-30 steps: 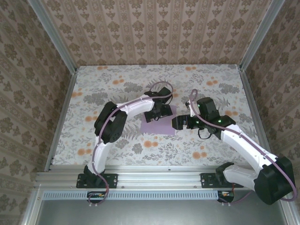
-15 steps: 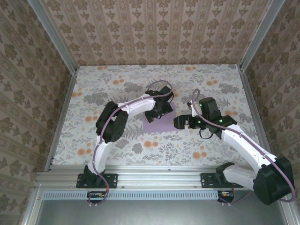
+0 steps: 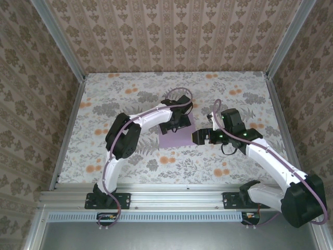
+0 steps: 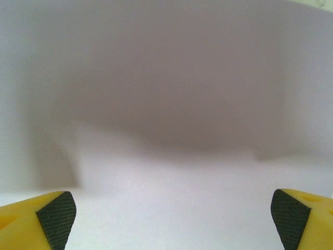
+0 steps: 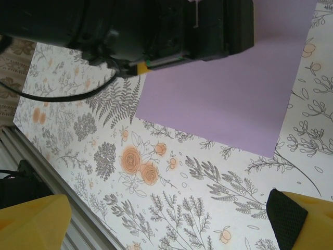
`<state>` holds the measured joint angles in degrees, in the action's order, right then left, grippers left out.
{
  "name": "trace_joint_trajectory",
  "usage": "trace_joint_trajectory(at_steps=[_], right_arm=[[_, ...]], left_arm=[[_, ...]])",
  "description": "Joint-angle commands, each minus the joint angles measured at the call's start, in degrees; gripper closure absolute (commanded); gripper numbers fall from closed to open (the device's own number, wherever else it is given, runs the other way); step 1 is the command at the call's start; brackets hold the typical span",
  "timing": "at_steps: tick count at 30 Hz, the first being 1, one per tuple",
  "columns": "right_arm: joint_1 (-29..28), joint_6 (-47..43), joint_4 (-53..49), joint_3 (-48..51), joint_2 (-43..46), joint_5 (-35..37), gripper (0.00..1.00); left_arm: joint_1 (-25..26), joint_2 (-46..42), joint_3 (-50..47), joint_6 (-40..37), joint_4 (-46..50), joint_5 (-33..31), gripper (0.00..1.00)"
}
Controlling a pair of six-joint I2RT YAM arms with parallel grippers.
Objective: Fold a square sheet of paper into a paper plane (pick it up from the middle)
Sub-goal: Move the square sheet of paper to the center of the table, then fold the square sheet of paper in half at the center of the table.
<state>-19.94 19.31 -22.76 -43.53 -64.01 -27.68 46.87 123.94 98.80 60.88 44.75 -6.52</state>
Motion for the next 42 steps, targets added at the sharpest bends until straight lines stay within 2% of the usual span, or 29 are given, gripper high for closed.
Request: trace_joint_trajectory(at_steps=[1, 5, 8, 12, 18, 23, 28, 34, 42], right_arm=[[-0.98, -0.76, -2.83, -2.91, -1.77, 0.43, 0.00], [-3.68, -0.16, -4.63, -6.08, -5.53, 5.75, 0.00], [-5.95, 1.43, -5.64, -9.20, -9.15, 10.96, 0.00], [-8.53, 3.08, -6.27, -13.19, -14.57, 15.14, 0.00], [-12.02, 4.06, -6.30, -18.93, -22.70, 21.68, 0.00], [-13.33, 5.26, -7.71, -24.86, -29.81, 24.24, 0.00], [-14.34, 7.12, -9.97, -30.49, -37.00, 26.44, 0.00], [-15.65, 6.81, -13.66, -37.23, -44.67, 31.20, 0.00], [-16.78, 7.89, -15.92, -43.21, -51.60, 32.81, 0.01]], left_arm=[[-1.79, -8.61, -1.66, -11.38, 0.83, -1.37, 0.00], [-4.39, -14.72, -7.42, -24.21, -2.55, 2.22, 0.00], [-7.16, -19.20, -12.58, -30.72, -4.24, 4.39, 0.00], [-10.72, -25.46, -19.73, -38.06, -8.28, 10.15, 0.00], [-13.87, -33.47, -28.93, -45.32, -13.16, 14.91, 0.00], [-16.12, -40.91, -38.39, -46.03, -20.70, 17.29, 0.00], [-17.72, -45.06, -44.31, -46.49, -23.46, 17.64, 0.00], [-18.73, -47.41, -50.32, -44.47, -27.75, 17.81, 0.00], [-19.24, -46.21, -53.27, -43.48, -30.78, 18.53, 0.00]])
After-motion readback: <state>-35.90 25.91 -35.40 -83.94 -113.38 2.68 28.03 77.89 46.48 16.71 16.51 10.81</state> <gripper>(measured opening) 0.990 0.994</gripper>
